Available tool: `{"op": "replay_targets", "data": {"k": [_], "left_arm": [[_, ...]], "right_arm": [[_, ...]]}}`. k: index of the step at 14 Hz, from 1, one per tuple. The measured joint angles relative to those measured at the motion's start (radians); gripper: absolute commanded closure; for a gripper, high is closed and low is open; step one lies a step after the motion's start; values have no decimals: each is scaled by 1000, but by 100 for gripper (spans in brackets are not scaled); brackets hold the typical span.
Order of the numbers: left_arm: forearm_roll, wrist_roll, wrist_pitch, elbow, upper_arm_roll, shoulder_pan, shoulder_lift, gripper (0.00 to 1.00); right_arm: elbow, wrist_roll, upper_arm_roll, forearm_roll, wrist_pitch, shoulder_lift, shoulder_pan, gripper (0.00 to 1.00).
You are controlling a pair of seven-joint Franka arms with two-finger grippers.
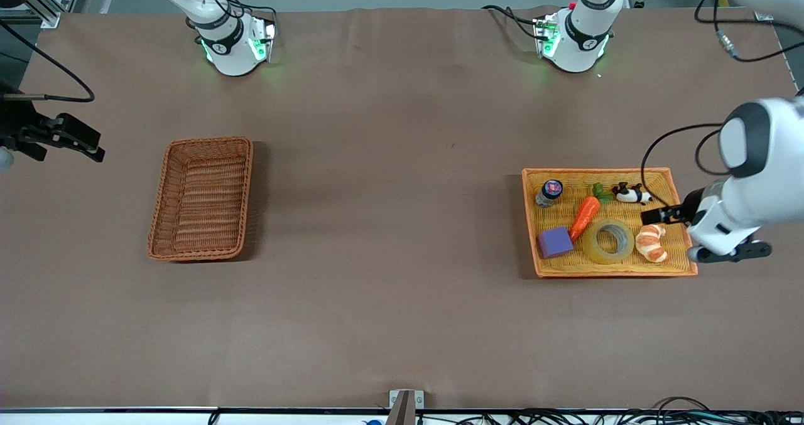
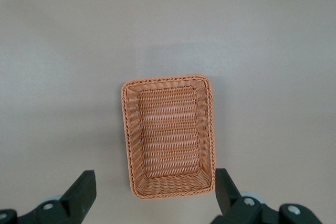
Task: Move tape to another basket
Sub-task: 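Reach the left gripper down to the yellow tape roll in the tray, then close the left gripper on the rim of the yellow tape roll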
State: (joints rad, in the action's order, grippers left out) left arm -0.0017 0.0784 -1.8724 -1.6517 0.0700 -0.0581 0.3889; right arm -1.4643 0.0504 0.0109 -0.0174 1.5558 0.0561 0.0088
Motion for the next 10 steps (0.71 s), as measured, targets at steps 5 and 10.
{"op": "replay_targets", "data": {"k": [5, 10], "left_arm": [[8, 0, -84, -22, 0, -2, 107, 0], [11, 17, -298, -147, 2, 3, 155, 17]], "right_arm": [[0, 0, 0, 0, -1, 0, 0, 0], [0, 0, 0, 0, -2, 0, 0, 0]]}}
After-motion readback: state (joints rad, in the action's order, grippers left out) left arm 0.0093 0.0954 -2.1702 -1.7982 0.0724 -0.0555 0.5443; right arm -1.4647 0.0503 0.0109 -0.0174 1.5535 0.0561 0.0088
